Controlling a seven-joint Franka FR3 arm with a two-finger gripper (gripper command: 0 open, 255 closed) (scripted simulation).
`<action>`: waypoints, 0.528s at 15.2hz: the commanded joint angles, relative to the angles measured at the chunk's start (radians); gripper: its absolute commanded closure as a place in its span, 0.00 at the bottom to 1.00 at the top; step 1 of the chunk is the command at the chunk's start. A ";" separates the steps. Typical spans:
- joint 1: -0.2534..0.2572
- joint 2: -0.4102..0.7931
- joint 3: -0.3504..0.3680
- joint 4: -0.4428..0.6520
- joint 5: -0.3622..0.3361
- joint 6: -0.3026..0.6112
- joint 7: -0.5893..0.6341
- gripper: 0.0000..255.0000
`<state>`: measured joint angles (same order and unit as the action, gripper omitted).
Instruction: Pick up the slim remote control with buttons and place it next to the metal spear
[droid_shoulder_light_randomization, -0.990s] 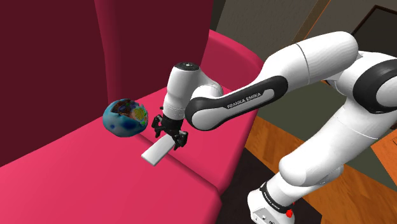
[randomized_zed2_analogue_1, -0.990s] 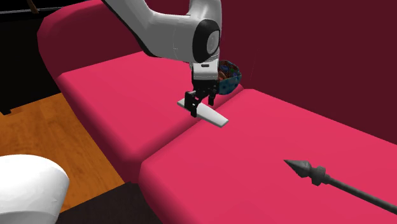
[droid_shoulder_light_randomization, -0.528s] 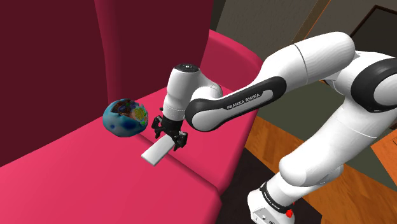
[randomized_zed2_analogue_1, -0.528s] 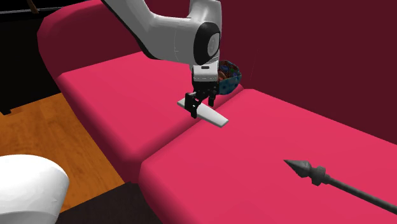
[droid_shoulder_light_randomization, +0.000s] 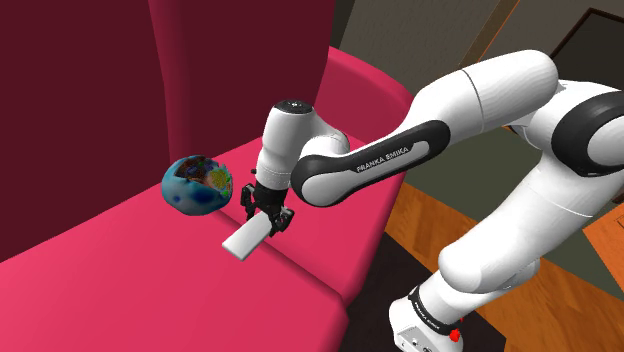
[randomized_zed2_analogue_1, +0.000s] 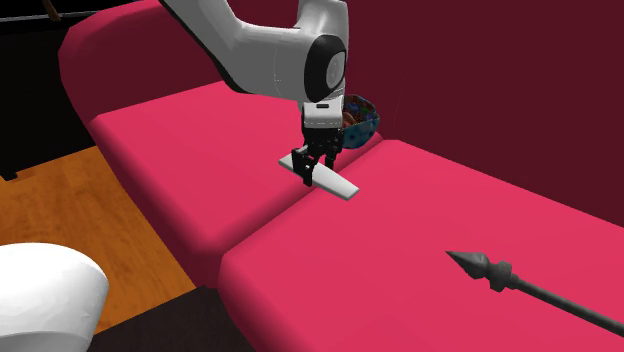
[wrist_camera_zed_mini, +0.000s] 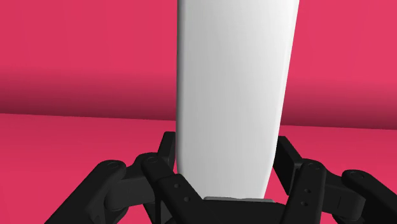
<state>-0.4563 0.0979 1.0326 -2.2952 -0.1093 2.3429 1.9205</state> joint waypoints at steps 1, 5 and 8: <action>0.000 0.000 0.000 0.000 0.000 0.000 0.000 1.00; -0.010 -0.033 0.010 0.008 0.040 -0.024 -0.029 1.00; -0.020 -0.082 0.017 0.023 0.098 -0.062 -0.070 1.00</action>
<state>-0.4729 0.0271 1.0493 -2.2799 -0.0247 2.2939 1.8622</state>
